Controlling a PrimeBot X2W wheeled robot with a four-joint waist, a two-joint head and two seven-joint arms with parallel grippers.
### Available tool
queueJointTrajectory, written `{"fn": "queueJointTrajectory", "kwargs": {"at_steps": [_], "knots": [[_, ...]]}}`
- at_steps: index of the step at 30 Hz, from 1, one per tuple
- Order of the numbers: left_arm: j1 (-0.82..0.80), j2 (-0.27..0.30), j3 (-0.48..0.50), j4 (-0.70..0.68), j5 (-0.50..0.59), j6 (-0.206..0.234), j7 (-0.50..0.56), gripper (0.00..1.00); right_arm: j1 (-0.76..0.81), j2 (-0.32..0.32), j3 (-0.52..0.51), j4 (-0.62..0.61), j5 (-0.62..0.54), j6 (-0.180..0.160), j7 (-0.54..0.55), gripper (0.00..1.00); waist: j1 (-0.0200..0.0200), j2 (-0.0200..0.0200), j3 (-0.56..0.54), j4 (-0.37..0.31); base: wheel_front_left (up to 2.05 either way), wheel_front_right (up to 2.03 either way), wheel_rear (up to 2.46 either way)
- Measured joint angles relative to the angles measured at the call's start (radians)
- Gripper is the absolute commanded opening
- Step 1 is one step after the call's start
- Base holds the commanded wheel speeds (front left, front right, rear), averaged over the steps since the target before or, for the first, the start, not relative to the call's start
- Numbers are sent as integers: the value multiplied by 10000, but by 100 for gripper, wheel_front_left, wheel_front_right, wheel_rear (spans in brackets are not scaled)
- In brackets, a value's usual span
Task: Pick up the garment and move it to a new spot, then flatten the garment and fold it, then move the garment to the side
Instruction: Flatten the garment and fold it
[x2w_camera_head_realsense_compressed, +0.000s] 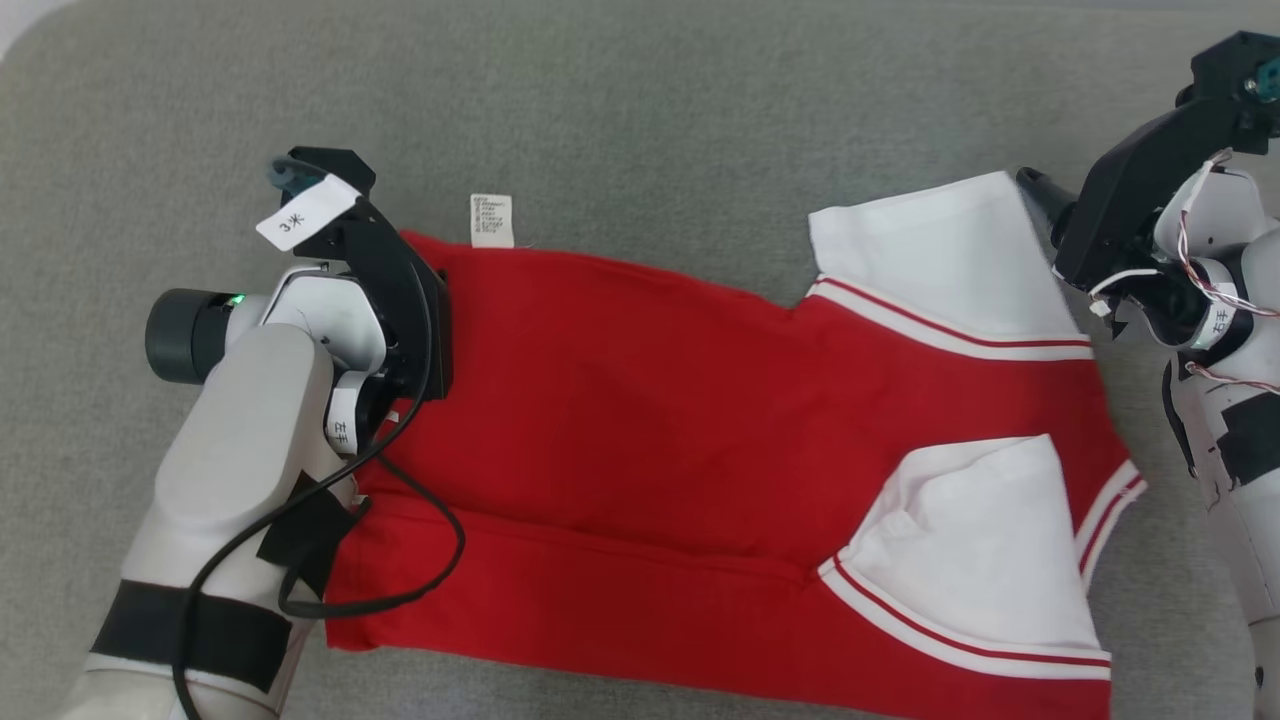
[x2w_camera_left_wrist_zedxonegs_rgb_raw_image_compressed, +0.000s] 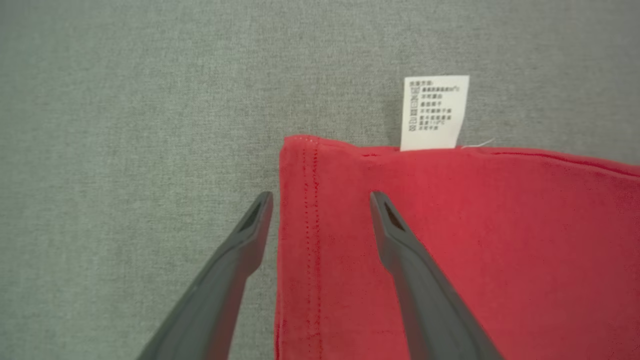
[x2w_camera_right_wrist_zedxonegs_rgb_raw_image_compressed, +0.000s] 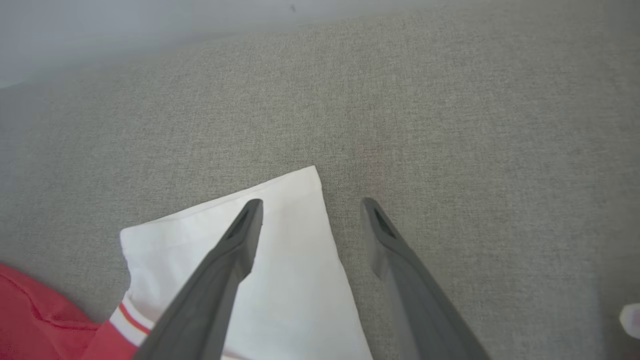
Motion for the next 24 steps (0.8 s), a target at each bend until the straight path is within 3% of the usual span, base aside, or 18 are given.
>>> {"fn": "queueJointTrajectory", "kwargs": {"at_steps": [9, 22, 24], "knots": [[-477, -36, 130, 614, -17, -8, -253, 100, -524, 125, 276, 865, -245, -35, -52, 100, -1, -1, 543, 406, 0, 0, 0], [-1079, -334, 203, 1411, -230, -107, -840, 100, -1261, 242, 261, 1854, -614, -130, -568, 100, -3, -2, 773, 294, 0, 0, 0], [-1214, -336, 192, 1570, -219, -159, -905, 100, -1330, 284, 274, 2008, -616, -132, -625, 96, -2, -2, 777, 295, 0, 0, 0]]}}
